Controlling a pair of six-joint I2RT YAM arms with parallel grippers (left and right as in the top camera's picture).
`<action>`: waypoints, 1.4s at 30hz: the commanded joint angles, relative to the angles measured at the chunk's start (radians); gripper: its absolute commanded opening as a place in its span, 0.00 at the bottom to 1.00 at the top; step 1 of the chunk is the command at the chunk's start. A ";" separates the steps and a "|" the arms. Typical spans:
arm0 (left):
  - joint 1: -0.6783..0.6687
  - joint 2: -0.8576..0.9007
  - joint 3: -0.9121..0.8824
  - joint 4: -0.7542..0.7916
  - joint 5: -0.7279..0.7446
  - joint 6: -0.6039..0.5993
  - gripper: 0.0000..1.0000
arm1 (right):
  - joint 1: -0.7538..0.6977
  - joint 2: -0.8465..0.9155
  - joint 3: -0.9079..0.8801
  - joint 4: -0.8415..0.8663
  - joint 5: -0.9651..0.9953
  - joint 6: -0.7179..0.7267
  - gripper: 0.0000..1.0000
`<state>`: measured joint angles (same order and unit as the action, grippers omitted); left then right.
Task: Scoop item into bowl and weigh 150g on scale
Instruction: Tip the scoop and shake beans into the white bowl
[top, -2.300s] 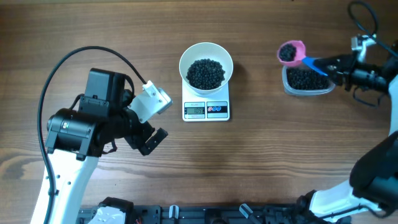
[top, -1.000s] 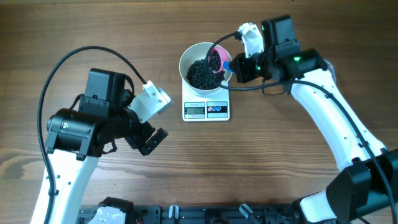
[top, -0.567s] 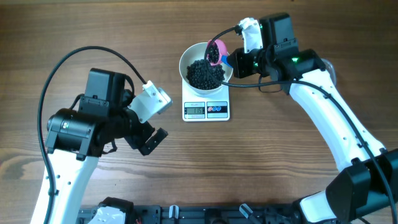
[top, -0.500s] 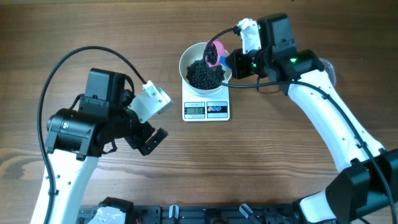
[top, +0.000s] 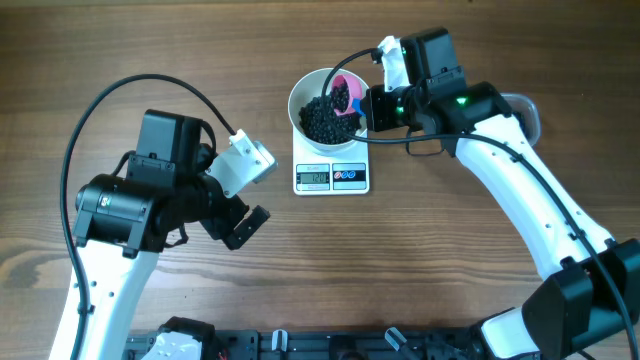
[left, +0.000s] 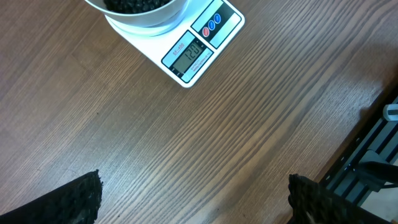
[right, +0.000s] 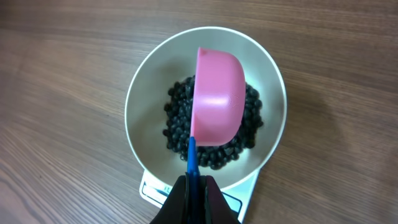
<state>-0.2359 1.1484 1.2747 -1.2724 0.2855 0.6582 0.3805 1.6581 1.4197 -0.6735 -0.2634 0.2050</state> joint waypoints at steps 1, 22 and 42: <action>0.005 0.003 0.006 0.003 0.002 0.018 1.00 | 0.010 -0.020 0.002 -0.021 0.081 0.006 0.05; 0.005 0.003 0.006 0.003 0.002 0.018 1.00 | 0.015 -0.014 0.001 0.024 0.051 0.085 0.04; 0.005 0.003 0.006 0.003 0.002 0.018 1.00 | 0.037 -0.018 0.024 0.040 0.104 0.065 0.04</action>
<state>-0.2359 1.1484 1.2747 -1.2724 0.2855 0.6582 0.4149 1.6581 1.4181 -0.6567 -0.2001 0.2535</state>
